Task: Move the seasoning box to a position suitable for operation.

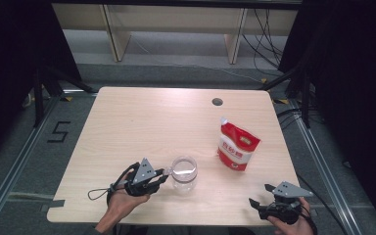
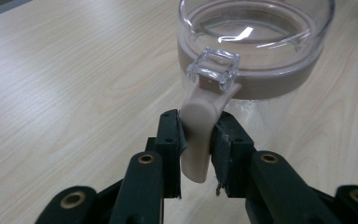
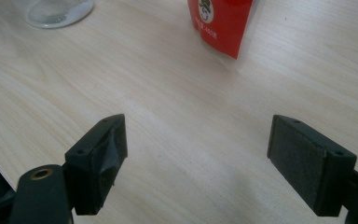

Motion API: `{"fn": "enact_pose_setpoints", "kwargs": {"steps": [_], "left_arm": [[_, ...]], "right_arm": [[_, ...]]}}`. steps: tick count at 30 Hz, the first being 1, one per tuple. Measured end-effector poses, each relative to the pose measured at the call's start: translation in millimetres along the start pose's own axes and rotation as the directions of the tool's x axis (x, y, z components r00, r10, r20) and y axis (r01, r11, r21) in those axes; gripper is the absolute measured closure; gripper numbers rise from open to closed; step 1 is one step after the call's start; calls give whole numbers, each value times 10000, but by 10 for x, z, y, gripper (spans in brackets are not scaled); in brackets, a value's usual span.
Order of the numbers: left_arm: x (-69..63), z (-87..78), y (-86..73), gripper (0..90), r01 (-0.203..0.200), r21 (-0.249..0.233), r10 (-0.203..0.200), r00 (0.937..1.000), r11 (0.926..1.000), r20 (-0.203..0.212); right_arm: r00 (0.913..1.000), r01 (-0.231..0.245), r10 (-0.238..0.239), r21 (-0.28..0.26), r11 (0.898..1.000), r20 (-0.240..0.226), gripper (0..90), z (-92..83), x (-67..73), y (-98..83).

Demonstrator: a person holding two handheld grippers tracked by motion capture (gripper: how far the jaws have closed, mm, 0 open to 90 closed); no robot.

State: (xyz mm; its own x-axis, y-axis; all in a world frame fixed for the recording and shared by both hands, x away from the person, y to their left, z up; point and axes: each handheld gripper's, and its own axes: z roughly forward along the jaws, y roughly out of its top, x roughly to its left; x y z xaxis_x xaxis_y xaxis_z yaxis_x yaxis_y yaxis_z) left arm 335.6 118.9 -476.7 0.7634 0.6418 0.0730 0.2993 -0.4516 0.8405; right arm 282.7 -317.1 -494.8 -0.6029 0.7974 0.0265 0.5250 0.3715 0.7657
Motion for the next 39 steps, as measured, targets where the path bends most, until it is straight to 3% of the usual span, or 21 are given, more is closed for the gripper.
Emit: {"fn": "enact_pose_setpoints", "kwargs": {"steps": [1, 3, 5, 7, 8, 15, 16, 17, 18, 20, 25, 26, 27, 33, 39], "left_arm": [[21, -5, 3, 731, -186, 148, 187, 9998, 9997, -43], [26, 13, 2, 733, -36, 1, 36, 10000, 10000, -16], [45, 12, 6, 734, -177, 110, 178, 9998, 9998, -16], [41, 28, 3, 734, 49, -14, -49, 10000, 10000, -4], [51, 20, 5, 736, -210, 70, 210, 9998, 9998, -48], [31, 23, -1, 739, -337, -31, 337, 9994, 9994, 112], [30, 19, 1, 740, -561, 10, 561, 9982, 9984, 193], [30, 19, 1, 740, -561, 10, 561, 9982, 9984, 193], [3, 34, -6, 740, -244, -151, 247, 9995, 9996, 212], [3, 26, 1, 740, -488, -38, 489, 9984, 9988, 275], [-50, 43, 1, 740, -311, -185, 321, 9980, 9993, 540], [-50, 36, 4, 740, -569, -159, 577, 9969, 9983, 539], [-72, 45, 0, 740, -343, -251, 356, 9978, 9991, 555], [-129, 46, 19, 740, -572, -175, 583, 9959, 9982, 694], [-204, 62, 28, 739, -425, -252, 447, 9944, 9988, 956]], "right_arm": [[10000, -79, 79, 26, 10000, -9, 206, -1, 6, 0], [10000, -14, 14, -3, 10000, -9, 206, -1, 0, 0], [10000, -28, 28, 1, 10000, -27, 206, -2, -2, 0], [10000, -78, 78, 21, 10000, -9, 206, -4, 2, -1], [10000, -19, 19, -23, 10000, -43, 206, 2, -1, -1], [10000, -61, 61, 56, 10000, -15, 206, 1, 5, 0], [10000, -76, 76, 46, 10000, -20, 206, 1, 5, 0], [10000, -76, 76, 46, 10000, -20, 206, 1, 5, 0], [10000, -77, 77, 51, 10000, -16, 206, 1, 5, 0], [9999, -79, 79, 41, 10000, -64, 206, 4, 5, 0], [10000, -67, 67, 44, 10000, -17, 206, 1, 5, -1], [10000, -67, 67, 46, 10000, -25, 206, 0, 5, 0], [10000, -57, 57, 43, 10000, -11, 206, -1, 6, 0], [10000, -37, 37, 51, 10000, 3, 206, 0, 6, 0], [10000, -35, 34, 54, 10000, 2, 206, 0, 6, 0]]}}
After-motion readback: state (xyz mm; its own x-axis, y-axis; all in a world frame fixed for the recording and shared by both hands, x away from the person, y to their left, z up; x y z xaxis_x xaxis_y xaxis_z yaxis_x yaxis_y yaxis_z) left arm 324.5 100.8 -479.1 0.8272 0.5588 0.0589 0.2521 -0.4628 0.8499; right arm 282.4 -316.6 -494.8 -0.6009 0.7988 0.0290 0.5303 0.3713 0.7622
